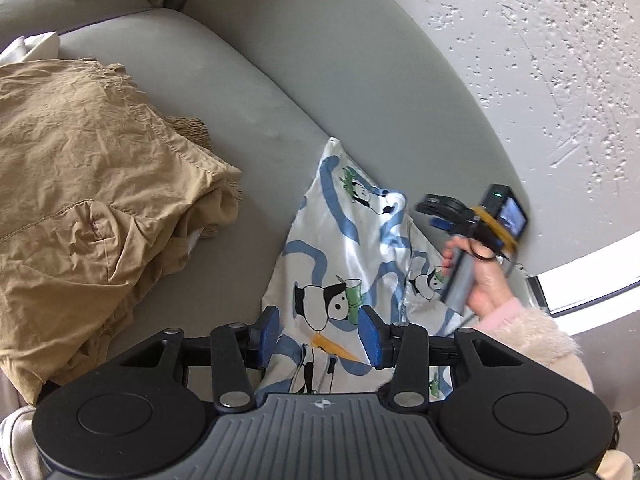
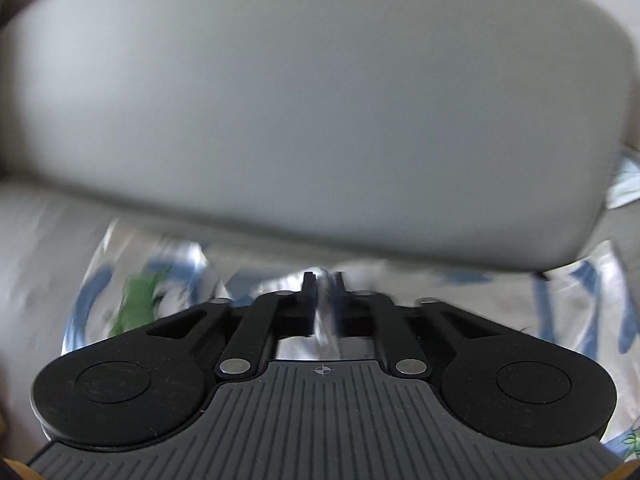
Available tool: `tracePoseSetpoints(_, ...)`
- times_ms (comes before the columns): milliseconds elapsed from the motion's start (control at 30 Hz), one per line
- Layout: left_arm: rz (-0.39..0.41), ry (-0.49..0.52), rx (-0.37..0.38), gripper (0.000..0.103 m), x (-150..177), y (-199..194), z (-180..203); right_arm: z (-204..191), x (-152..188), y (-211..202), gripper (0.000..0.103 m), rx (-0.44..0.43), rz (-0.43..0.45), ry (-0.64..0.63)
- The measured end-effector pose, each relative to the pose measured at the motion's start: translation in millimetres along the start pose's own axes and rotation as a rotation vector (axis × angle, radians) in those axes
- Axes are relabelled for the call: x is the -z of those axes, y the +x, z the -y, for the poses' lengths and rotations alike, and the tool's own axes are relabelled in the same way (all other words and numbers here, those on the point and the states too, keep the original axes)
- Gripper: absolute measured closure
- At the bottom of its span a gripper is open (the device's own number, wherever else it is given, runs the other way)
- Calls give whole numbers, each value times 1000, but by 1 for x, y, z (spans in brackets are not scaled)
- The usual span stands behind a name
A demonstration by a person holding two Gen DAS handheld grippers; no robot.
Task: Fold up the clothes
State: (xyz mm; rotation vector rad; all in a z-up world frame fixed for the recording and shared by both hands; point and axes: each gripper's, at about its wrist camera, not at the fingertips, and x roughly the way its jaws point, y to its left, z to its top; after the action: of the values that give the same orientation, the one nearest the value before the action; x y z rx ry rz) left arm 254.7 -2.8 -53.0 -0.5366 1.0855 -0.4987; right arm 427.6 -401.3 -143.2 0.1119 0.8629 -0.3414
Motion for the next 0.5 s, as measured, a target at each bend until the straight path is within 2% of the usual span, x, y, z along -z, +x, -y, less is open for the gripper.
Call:
tracePoseSetpoints(67,6,15,-7,62,3,-2,6,11,-1,-10,57,16,29,-6)
tracePoseSetpoints(133,15,42,-6,62,8,-10,14,25,0,-28,46,20,21,-5)
tracePoseSetpoints(167,20,56,-6,62,11,-13,18,33,1,-38,43,21,16,-4)
tracePoseSetpoints(300,44,138,-2,60,25,-29,37,80,11,-99,36,54,51,5)
tracePoseSetpoints(400,74,204,-42,59,26,-28,50,119,12,-136,36,90,70,1)
tracePoseSetpoints(467,82,234,-61,59,21,-19,60,139,13,-153,37,109,45,19)
tracePoseSetpoints(500,88,253,-67,60,17,-14,66,150,12,-159,42,113,25,32)
